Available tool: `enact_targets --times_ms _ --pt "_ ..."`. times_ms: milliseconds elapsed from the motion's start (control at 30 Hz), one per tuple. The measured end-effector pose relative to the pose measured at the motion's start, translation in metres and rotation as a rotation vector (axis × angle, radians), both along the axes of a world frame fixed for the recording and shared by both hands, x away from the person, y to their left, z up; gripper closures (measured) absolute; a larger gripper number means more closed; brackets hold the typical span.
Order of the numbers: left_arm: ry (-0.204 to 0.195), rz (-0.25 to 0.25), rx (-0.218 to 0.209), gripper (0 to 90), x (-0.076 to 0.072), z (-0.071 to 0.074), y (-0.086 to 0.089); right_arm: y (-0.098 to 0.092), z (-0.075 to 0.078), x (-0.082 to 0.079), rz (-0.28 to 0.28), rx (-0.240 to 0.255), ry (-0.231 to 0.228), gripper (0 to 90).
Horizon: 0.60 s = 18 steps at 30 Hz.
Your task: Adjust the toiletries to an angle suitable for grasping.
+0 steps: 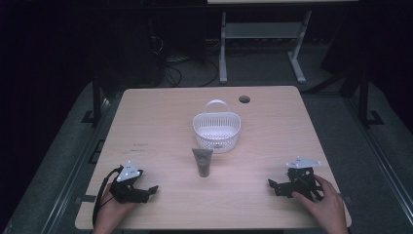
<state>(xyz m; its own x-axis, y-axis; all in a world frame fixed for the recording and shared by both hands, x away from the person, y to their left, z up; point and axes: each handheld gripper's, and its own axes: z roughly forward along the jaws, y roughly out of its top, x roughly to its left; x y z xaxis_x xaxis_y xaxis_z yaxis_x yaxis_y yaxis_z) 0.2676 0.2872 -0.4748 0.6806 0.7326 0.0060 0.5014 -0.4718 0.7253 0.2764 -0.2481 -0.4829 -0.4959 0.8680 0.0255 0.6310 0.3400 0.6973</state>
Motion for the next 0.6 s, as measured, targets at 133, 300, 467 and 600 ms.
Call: enact_targets --times_ms 133,300,467,600 --pt "0.000 0.001 -0.001 13.7 0.0001 0.0001 0.0003 0.0000 0.0000 0.0000 0.000 0.000 0.000 0.0" --pt "-0.001 0.000 0.001 14.8 -0.0003 0.0003 0.0007 0.0000 0.0000 0.0000 0.000 0.000 0.000 0.0" --pt "-0.010 -0.001 -0.008 23.4 -0.0015 0.0013 0.0019 0.0000 0.0000 0.0000 0.000 0.000 0.000 0.0" --pt "0.000 -0.007 -0.006 31.9 -0.0020 0.0037 0.0014 0.0000 0.0000 0.0000 0.000 0.000 -0.001 0.0"
